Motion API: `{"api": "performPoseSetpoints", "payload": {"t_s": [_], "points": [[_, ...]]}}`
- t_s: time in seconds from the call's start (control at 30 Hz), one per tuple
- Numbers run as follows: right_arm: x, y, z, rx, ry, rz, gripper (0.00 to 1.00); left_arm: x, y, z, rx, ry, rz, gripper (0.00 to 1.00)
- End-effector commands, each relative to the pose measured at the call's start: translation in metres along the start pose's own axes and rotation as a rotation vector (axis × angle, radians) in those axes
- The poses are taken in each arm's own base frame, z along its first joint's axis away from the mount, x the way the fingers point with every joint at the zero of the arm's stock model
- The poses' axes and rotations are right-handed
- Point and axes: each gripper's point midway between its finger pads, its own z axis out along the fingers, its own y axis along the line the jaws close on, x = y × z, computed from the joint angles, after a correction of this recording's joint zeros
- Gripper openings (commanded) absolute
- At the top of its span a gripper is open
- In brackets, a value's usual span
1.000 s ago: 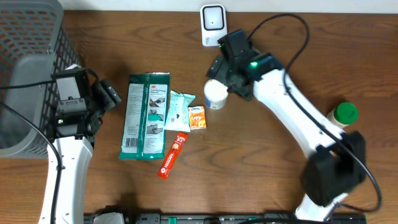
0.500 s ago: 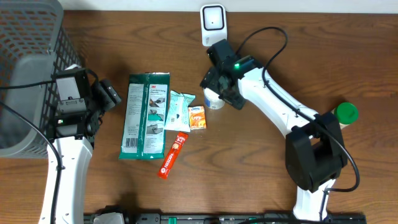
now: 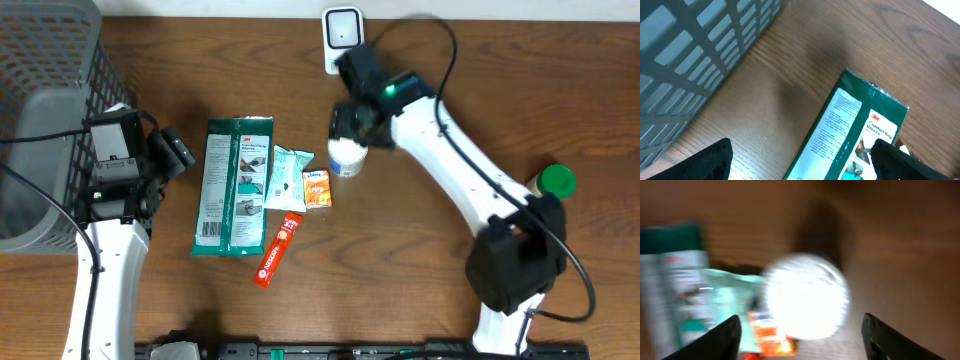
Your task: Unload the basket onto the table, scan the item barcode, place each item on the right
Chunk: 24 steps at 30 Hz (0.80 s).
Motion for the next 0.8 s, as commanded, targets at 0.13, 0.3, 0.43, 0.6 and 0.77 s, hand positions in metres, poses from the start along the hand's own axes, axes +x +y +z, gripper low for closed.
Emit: {"api": "performPoseSetpoints", "payload": {"t_s": [0.13, 0.3, 0.43, 0.6, 0.77], "points": [[-0.02, 0.072, -0.035, -0.204, -0.16, -0.193, 0.15, -0.012, -0.001, -0.008, 0.0, -0.037, -0.012, 0.88], [-0.013, 0.1, 0.007, -0.132, -0.229, -0.26, 0.01, -0.012, -0.001, -0.008, 0.0, -0.037, -0.012, 0.88], [-0.006, 0.096, 0.04, -0.016, -0.251, -0.319, 0.01, -0.012, -0.001, -0.008, 0.0, -0.037, -0.012, 0.88], [-0.006, 0.077, 0.067, 0.124, -0.268, -0.365, 0.01, -0.012, -0.001, -0.008, 0.0, -0.037, -0.012, 0.88], [-0.008, 0.052, 0.067, 0.229, -0.257, -0.367, 0.01, -0.012, -0.001, -0.008, 0.0, -0.037, -0.012, 0.88]]}}
